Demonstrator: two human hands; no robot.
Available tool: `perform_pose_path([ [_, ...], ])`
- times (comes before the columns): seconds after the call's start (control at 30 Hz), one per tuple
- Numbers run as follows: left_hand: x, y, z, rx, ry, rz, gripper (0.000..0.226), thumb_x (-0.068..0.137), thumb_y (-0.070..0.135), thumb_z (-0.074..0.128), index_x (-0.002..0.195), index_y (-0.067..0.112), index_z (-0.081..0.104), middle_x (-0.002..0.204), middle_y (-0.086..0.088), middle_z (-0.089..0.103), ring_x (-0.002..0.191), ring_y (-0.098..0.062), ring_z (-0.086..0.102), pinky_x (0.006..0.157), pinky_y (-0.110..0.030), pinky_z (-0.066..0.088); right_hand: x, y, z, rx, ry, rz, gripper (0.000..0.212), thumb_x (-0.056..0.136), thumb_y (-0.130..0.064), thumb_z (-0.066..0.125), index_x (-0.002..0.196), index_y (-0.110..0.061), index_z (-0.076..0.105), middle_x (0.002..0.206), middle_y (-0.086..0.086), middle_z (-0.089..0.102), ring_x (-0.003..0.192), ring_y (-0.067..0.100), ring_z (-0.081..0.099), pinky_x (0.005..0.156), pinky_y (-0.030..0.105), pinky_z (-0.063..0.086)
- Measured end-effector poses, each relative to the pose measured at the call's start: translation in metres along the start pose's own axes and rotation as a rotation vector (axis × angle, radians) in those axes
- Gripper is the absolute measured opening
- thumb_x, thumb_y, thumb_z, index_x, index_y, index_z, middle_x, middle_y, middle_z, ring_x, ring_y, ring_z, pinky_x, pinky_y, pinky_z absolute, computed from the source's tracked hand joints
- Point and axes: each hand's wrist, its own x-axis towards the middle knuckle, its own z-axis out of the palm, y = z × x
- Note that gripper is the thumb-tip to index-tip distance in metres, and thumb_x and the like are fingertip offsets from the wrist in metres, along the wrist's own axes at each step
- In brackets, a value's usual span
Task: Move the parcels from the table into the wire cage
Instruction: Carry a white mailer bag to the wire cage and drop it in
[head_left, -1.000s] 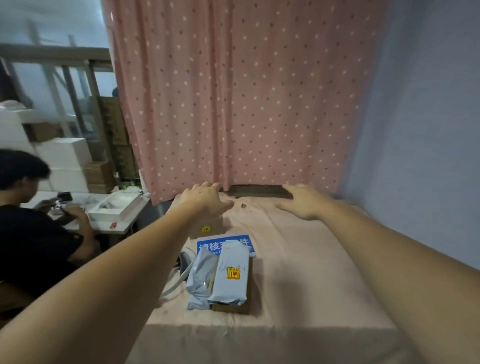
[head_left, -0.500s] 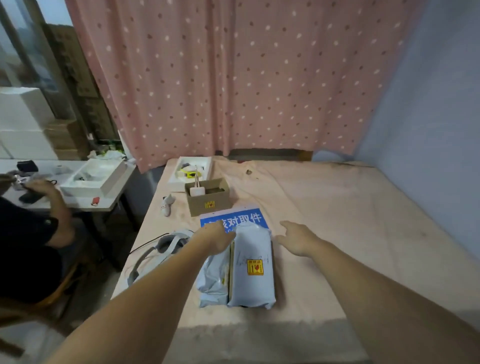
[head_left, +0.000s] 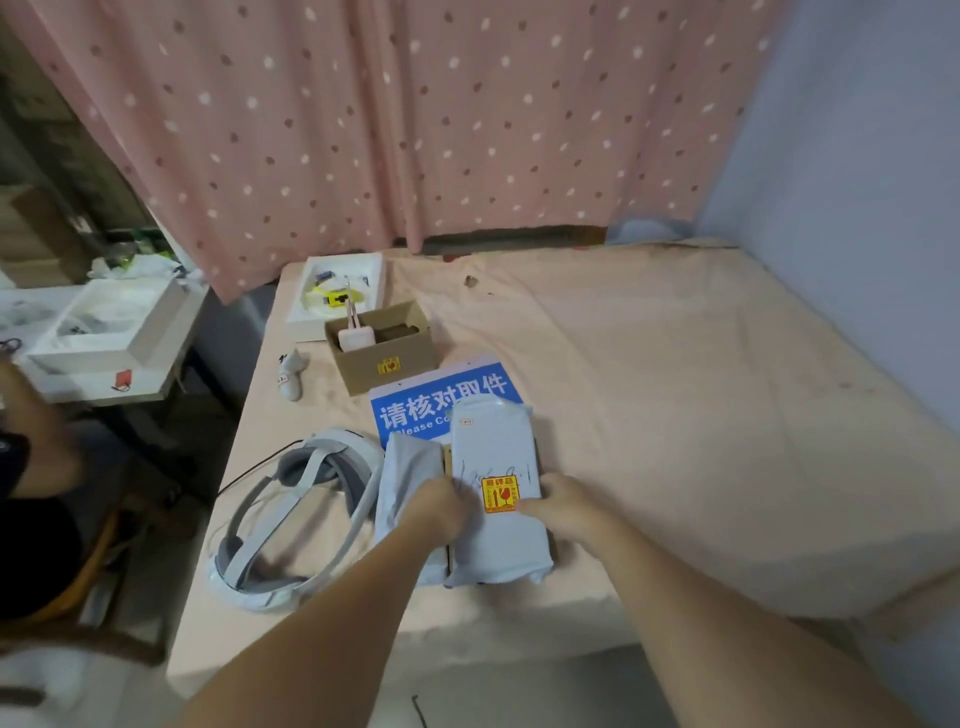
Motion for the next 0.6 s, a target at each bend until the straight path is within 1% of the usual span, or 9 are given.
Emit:
perform_pose_path([
  [0.1, -0.013, 0.029, -0.019, -0.094, 0.083, 0.068, 0.026, 0.102, 0.036, 0.055, 0.109, 0.014, 0.066, 0.099, -0.004, 0.072, 0.093, -0.026, 0.068, 0.079, -0.034, 0.054, -0.016, -0.015, -0.024, 0.226, 0.059, -0.009, 0.039, 0.089, -0.034, 0.077, 0.122, -0.022, 0.062, 0.115, 0.000, 0.075, 0.094, 0.018, 0.073, 0.071, 0.031, 0.054],
  [0.17, -0.032, 0.065, -0.033, -0.214, 0.151, 0.152, 0.021, 0.098, 0.037, 0.060, 0.111, 0.020, 0.064, 0.093, 0.003, 0.071, 0.088, -0.019, 0.067, 0.076, -0.033, 0.056, -0.034, -0.029, -0.052, 0.392, 0.104, -0.030, 0.041, 0.091, -0.036, 0.075, 0.123, -0.021, 0.055, 0.112, 0.004, 0.075, 0.094, 0.025, 0.074, 0.068, 0.035, 0.056],
  [0.2, -0.045, 0.087, -0.040, -0.287, 0.180, 0.197, 0.024, 0.097, 0.037, 0.063, 0.114, 0.021, 0.063, 0.093, 0.004, 0.070, 0.086, -0.017, 0.067, 0.072, -0.031, 0.055, -0.043, -0.036, -0.070, 0.453, 0.130, -0.051, 0.042, 0.092, -0.037, 0.074, 0.124, -0.020, 0.053, 0.112, 0.006, 0.075, 0.094, 0.027, 0.075, 0.067, 0.037, 0.058],
  [0.27, -0.071, 0.133, -0.051, -0.439, 0.197, 0.262, 0.030, 0.096, 0.035, 0.064, 0.120, 0.018, 0.060, 0.096, 0.002, 0.069, 0.081, -0.016, 0.068, 0.059, -0.026, 0.052, -0.065, -0.050, -0.110, 0.530, 0.196, -0.088, 0.050, 0.088, -0.043, 0.075, 0.126, -0.020, 0.051, 0.112, 0.006, 0.074, 0.095, 0.028, 0.076, 0.072, 0.042, 0.063],
  [0.33, -0.097, 0.184, -0.057, -0.546, 0.134, 0.304, 0.032, 0.098, 0.036, 0.062, 0.123, 0.018, 0.054, 0.102, -0.004, 0.069, 0.078, -0.019, 0.070, 0.049, -0.023, 0.052, -0.087, -0.059, -0.154, 0.600, 0.277, -0.139, 0.067, 0.077, -0.052, 0.078, 0.131, -0.020, 0.052, 0.113, 0.006, 0.076, 0.097, 0.027, 0.077, 0.081, 0.046, 0.064],
  [0.37, -0.110, 0.209, -0.058, -0.583, 0.082, 0.327, 0.033, 0.098, 0.036, 0.061, 0.124, 0.019, 0.051, 0.105, -0.008, 0.070, 0.078, -0.022, 0.071, 0.049, -0.025, 0.054, -0.103, -0.063, -0.176, 0.633, 0.315, -0.171, 0.071, 0.078, -0.054, 0.078, 0.133, -0.020, 0.049, 0.114, 0.007, 0.075, 0.098, 0.028, 0.076, 0.084, 0.049, 0.064],
  [0.47, -0.150, 0.282, -0.055, -0.654, -0.059, 0.437, 0.031, 0.099, 0.033, 0.061, 0.122, 0.016, 0.050, 0.101, -0.010, 0.070, 0.076, -0.025, 0.070, 0.064, -0.033, 0.057, -0.155, -0.061, -0.244, 0.699, 0.432, -0.251, 0.054, 0.094, -0.055, 0.064, 0.135, -0.030, 0.039, 0.121, 0.005, 0.071, 0.103, 0.030, 0.074, 0.089, 0.052, 0.062],
  [0.53, -0.174, 0.329, -0.046, -0.689, -0.166, 0.518, 0.032, 0.099, 0.033, 0.066, 0.120, 0.013, 0.051, 0.104, -0.010, 0.069, 0.084, -0.026, 0.071, 0.075, -0.037, 0.060, -0.191, -0.050, -0.288, 0.694, 0.487, -0.296, 0.044, 0.097, -0.053, 0.058, 0.135, -0.032, 0.049, 0.120, 0.003, 0.074, 0.102, 0.030, 0.076, 0.093, 0.056, 0.061],
  [0.6, -0.192, 0.375, -0.033, -0.687, -0.277, 0.594, 0.048, 0.098, 0.037, 0.070, 0.133, 0.014, 0.047, 0.119, -0.011, 0.070, 0.098, -0.029, 0.073, 0.085, -0.043, 0.062, -0.229, -0.034, -0.328, 0.698, 0.535, -0.322, 0.031, 0.102, -0.045, 0.055, 0.130, -0.033, 0.061, 0.115, 0.004, 0.078, 0.102, 0.031, 0.077, 0.097, 0.057, 0.058],
])
